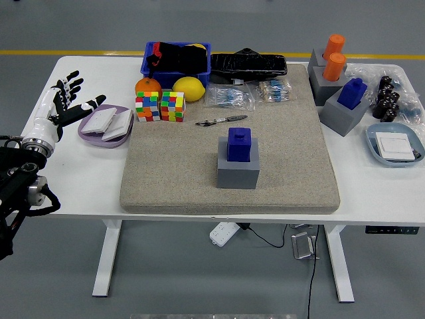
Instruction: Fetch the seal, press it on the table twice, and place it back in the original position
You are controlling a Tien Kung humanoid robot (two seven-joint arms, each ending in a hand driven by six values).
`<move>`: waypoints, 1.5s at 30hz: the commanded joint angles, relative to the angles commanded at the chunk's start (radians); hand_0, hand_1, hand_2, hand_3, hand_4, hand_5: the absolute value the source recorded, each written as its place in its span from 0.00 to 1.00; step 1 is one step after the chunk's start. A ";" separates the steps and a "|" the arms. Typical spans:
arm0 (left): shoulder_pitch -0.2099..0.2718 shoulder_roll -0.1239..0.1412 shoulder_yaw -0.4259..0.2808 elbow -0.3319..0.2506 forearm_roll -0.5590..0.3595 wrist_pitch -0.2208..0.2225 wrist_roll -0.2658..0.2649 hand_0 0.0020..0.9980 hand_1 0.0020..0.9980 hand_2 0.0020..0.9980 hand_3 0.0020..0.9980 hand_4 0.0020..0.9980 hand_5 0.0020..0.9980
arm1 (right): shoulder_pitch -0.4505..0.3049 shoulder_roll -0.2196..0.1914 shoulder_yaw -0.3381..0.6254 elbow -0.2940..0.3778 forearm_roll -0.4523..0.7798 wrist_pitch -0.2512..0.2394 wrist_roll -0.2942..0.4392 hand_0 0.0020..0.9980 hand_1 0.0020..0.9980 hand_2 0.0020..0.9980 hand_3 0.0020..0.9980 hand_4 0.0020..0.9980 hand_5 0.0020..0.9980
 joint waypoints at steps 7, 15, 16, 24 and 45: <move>-0.002 0.003 0.002 -0.002 0.001 0.003 -0.002 0.95 0.93 0.90 0.92 0.93 0.19 | -0.002 -0.002 0.001 0.000 0.002 0.000 0.001 0.89 0.75 0.73 0.75 0.87 0.55; 0.003 0.002 0.000 -0.003 0.001 0.003 -0.002 0.95 0.93 0.90 0.92 0.93 0.19 | -0.005 0.001 0.001 0.000 0.004 0.000 0.000 0.89 0.75 0.73 0.75 0.86 0.54; 0.003 0.002 0.000 -0.003 0.001 0.003 -0.002 0.95 0.93 0.90 0.92 0.93 0.19 | -0.005 0.000 0.000 0.000 0.005 0.000 0.000 0.89 0.75 0.73 0.75 0.86 0.54; 0.004 0.004 0.000 -0.004 0.001 0.003 -0.001 0.95 0.93 0.90 0.92 0.93 0.18 | -0.006 -0.002 -0.002 0.000 0.011 0.000 0.001 0.89 0.75 0.73 0.75 0.86 0.54; 0.001 0.006 0.001 -0.009 0.003 0.004 0.001 0.95 0.93 0.90 0.92 0.93 0.19 | -0.003 -0.006 -0.012 0.000 0.024 0.001 0.001 0.89 0.75 0.73 0.75 0.86 0.54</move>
